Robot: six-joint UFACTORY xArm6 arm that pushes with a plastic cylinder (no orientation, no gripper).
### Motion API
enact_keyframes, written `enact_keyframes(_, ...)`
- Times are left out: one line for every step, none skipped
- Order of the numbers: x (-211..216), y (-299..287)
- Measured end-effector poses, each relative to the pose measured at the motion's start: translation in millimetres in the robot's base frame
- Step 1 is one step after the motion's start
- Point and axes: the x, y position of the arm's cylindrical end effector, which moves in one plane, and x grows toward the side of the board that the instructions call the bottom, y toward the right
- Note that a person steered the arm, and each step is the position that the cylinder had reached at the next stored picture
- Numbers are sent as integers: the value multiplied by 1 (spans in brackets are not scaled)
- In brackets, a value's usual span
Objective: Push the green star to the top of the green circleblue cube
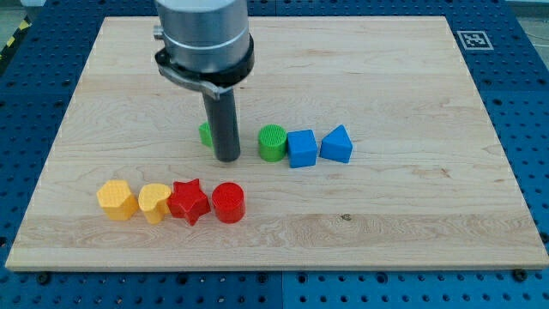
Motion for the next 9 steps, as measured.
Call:
enact_keyframes(-22,-1)
enact_keyframes(-34,-1)
enact_keyframes(12,-27)
enact_keyframes(-22,-48)
enact_keyframes(-64,-48)
enact_keyframes(-66,-25)
enact_keyframes(-73,-12)
enact_keyframes(-84,-29)
enact_keyframes(-85,-31)
